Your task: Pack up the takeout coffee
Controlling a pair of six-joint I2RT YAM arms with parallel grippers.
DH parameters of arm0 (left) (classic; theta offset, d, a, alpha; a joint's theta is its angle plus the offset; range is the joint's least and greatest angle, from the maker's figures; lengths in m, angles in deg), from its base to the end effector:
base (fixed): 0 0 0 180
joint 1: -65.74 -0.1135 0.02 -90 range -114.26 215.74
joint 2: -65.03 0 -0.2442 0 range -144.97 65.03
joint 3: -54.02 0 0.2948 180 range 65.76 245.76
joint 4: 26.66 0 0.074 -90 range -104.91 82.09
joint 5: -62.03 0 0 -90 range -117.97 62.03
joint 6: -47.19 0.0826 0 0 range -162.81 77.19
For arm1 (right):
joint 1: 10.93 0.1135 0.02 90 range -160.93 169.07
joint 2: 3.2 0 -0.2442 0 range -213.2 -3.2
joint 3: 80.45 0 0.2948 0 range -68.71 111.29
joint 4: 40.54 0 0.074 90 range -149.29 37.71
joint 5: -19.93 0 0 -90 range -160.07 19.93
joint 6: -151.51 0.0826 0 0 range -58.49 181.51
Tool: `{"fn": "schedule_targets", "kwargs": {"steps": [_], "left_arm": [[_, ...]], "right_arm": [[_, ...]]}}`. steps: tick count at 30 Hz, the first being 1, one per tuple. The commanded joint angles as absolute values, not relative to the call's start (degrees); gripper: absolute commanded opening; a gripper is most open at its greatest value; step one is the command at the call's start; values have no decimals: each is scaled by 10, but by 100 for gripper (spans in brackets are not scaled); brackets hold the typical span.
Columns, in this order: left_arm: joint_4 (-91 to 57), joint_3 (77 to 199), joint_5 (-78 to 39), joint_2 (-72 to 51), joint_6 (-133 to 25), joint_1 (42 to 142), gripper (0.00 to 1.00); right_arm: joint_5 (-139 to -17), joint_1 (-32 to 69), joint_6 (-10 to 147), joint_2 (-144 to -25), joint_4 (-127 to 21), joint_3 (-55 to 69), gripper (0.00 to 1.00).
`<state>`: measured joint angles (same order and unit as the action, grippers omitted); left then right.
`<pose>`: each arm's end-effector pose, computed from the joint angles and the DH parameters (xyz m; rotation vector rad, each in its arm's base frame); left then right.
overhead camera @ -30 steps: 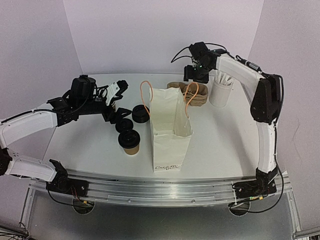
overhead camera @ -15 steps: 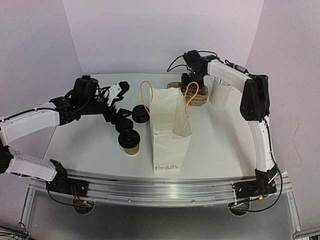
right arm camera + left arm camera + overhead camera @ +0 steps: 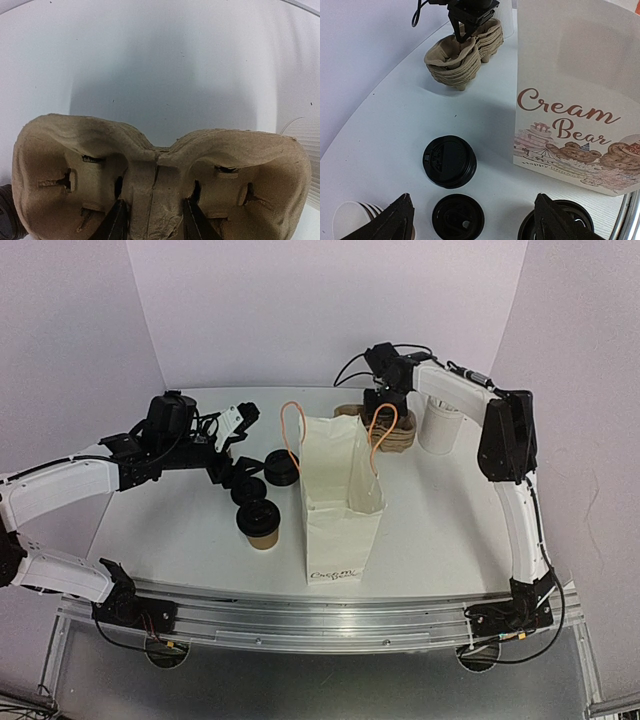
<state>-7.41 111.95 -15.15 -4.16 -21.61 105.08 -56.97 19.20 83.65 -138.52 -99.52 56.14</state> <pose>0.2633 -0.2395 0.2057 1.1822 1.7564 -0.4247 0.5031 0.2704 0.1612 -0.0927 2.5376 0.0620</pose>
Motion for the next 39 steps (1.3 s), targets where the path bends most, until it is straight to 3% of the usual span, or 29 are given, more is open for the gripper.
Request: {"fn": "schedule_targets", "kwargs": {"steps": [1, 11, 16, 21, 39], "left_arm": [[-86, 1136, -158, -39, -208, 1052, 82], [-92, 1133, -156, -40, -202, 1052, 82], [-93, 1130, -156, -38, -202, 1052, 83], [-93, 1129, -154, -36, -200, 1052, 83], [-97, 1125, -154, -35, -195, 1052, 83]], "right_arm": [[-554, 190, 840, -1387, -1001, 591, 34], [-548, 191, 836, -1381, -1001, 599, 26], [-560, 191, 844, -1388, -1002, 595, 44], [-587, 191, 847, -1412, -1002, 611, 47], [-544, 191, 845, -1400, -1003, 613, 26]]}}
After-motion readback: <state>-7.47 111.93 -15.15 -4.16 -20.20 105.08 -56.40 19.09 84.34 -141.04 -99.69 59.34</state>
